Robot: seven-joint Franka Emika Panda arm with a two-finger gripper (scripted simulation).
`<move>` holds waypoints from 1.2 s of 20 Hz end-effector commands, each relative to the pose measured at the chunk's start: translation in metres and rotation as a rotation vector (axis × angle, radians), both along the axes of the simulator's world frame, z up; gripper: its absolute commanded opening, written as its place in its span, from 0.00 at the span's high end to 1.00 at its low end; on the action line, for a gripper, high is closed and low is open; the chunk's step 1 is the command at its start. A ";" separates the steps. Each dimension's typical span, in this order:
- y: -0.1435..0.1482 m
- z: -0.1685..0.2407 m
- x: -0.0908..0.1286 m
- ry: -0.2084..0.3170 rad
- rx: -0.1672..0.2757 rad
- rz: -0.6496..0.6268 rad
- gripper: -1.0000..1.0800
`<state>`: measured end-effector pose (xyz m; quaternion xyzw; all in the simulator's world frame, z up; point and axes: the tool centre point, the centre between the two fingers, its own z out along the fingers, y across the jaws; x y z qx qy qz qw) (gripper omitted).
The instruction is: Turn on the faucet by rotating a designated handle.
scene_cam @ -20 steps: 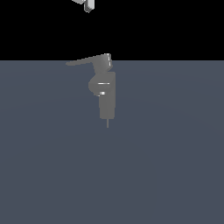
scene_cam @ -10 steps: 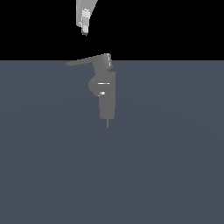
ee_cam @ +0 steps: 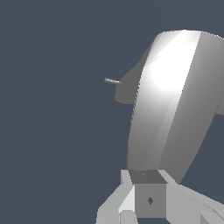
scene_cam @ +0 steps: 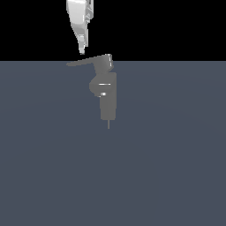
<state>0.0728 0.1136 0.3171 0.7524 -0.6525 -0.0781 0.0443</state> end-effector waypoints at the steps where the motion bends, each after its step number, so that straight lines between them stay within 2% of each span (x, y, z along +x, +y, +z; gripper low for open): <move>1: 0.007 -0.013 0.008 0.007 -0.015 -0.051 1.00; 13: 0.025 -0.052 0.026 0.024 -0.059 -0.181 1.00; 21: 0.027 -0.055 0.027 0.025 -0.062 -0.189 1.00; 24: 0.027 -0.054 0.020 0.025 -0.062 -0.189 1.00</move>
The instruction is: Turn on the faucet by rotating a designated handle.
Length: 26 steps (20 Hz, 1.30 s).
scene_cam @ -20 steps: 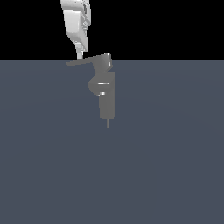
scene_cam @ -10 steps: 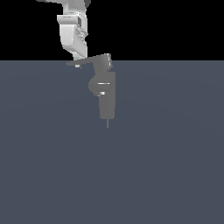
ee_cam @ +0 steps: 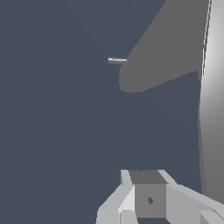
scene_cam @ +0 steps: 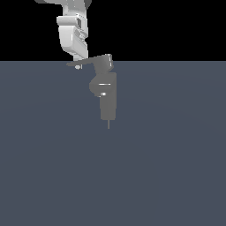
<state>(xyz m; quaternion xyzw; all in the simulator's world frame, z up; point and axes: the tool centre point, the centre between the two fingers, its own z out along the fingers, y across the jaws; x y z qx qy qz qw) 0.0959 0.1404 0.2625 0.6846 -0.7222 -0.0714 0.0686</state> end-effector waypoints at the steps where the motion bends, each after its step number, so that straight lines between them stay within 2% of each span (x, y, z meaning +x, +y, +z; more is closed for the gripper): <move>1: 0.001 0.001 -0.005 -0.001 0.000 0.000 1.00; 26: 0.006 0.014 -0.067 -0.001 0.000 0.000 1.00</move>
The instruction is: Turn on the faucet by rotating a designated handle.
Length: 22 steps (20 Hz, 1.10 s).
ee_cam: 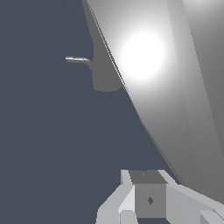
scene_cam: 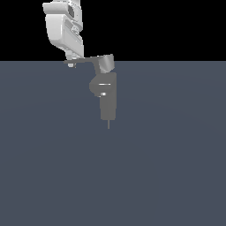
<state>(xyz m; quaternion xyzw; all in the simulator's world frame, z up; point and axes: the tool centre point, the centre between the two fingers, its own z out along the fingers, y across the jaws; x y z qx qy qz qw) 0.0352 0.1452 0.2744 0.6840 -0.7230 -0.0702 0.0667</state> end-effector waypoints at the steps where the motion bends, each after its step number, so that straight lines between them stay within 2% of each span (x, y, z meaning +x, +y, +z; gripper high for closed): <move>1: 0.001 0.002 -0.009 0.004 -0.001 0.002 1.00; 11: 0.004 0.008 -0.035 0.004 -0.001 0.001 1.00; 12: -0.001 0.003 -0.031 0.006 -0.004 -0.005 1.00; 22: -0.020 0.009 -0.057 0.006 -0.004 -0.003 1.00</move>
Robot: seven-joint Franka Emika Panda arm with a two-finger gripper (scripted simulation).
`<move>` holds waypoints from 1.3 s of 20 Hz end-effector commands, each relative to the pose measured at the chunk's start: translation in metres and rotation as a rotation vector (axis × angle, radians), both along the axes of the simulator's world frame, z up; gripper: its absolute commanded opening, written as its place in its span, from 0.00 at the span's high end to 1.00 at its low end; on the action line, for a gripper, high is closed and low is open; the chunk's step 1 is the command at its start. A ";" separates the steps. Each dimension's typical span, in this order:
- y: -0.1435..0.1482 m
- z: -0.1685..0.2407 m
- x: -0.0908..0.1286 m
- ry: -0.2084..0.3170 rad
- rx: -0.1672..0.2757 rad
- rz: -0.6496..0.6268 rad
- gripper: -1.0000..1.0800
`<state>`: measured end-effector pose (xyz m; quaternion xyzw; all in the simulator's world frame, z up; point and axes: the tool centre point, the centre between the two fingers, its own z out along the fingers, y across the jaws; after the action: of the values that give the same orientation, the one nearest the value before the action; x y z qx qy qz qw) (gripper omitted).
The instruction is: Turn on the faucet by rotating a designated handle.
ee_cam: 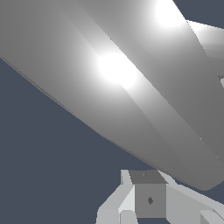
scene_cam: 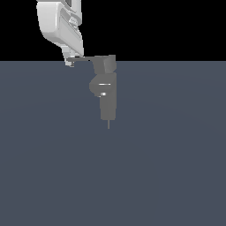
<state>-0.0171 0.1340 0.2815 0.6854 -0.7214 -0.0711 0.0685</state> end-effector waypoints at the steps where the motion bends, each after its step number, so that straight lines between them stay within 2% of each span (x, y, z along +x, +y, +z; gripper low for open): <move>1: -0.010 0.003 -0.007 0.001 -0.003 -0.007 1.00; 21: -0.052 0.016 -0.063 0.000 0.000 -0.003 1.00; 23: -0.044 0.011 -0.062 0.007 -0.001 0.007 1.00; 26: -0.064 0.012 -0.064 0.006 -0.001 0.006 1.00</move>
<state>-0.0812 0.0856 0.2935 0.6923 -0.7144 -0.0728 0.0708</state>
